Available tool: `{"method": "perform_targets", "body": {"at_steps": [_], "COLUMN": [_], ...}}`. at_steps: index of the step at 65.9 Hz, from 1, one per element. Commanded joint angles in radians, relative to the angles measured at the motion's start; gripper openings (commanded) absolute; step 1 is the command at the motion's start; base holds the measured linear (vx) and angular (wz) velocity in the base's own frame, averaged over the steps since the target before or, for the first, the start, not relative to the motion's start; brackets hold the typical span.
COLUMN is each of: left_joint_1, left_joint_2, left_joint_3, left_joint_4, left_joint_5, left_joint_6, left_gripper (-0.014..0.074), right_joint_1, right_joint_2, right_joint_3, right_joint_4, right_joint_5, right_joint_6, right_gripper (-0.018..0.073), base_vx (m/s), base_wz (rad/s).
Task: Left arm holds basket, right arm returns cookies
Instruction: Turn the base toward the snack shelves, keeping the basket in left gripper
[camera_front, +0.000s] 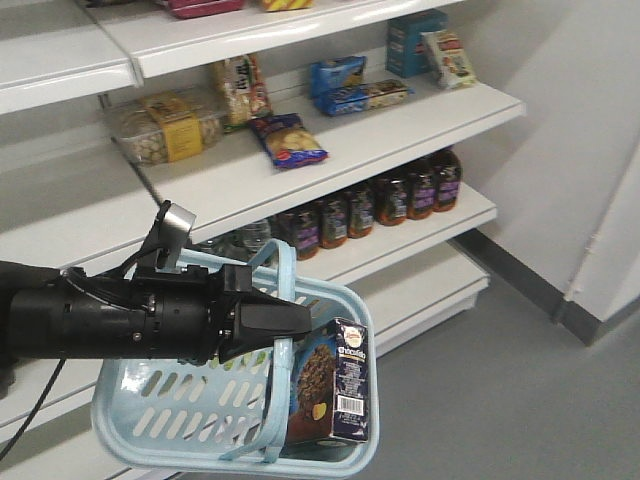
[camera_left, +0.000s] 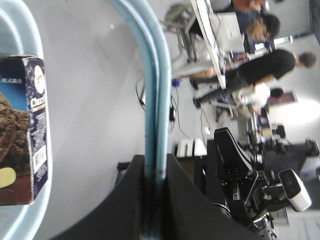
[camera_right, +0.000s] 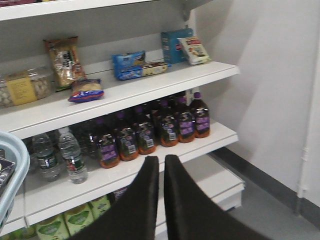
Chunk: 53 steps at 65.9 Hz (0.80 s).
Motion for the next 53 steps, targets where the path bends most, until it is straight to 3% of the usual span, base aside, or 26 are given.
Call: {"method": "perform_targets", "body": {"at_steps": [1,53], "left_joint_1": [-0.004,-0.004], "left_joint_2": [-0.043,-0.043], "left_joint_3": [-0.029,-0.029], "left_joint_4": [-0.115,-0.115], "left_joint_5": [0.065,0.065], "left_joint_6": [0.016,0.016], "left_gripper": [-0.0003,-0.0003], "right_joint_1": [-0.007,-0.007], "right_joint_2": [-0.013,-0.013], "right_joint_3": [0.017,0.017], "right_joint_4": [-0.005,-0.005], "right_joint_5": [-0.074,-0.076], "right_joint_6": [-0.006,-0.006], "right_gripper": [-0.0006,-0.0006], "base_vx": [0.19,0.16], "base_wz": [0.73,0.64]}}
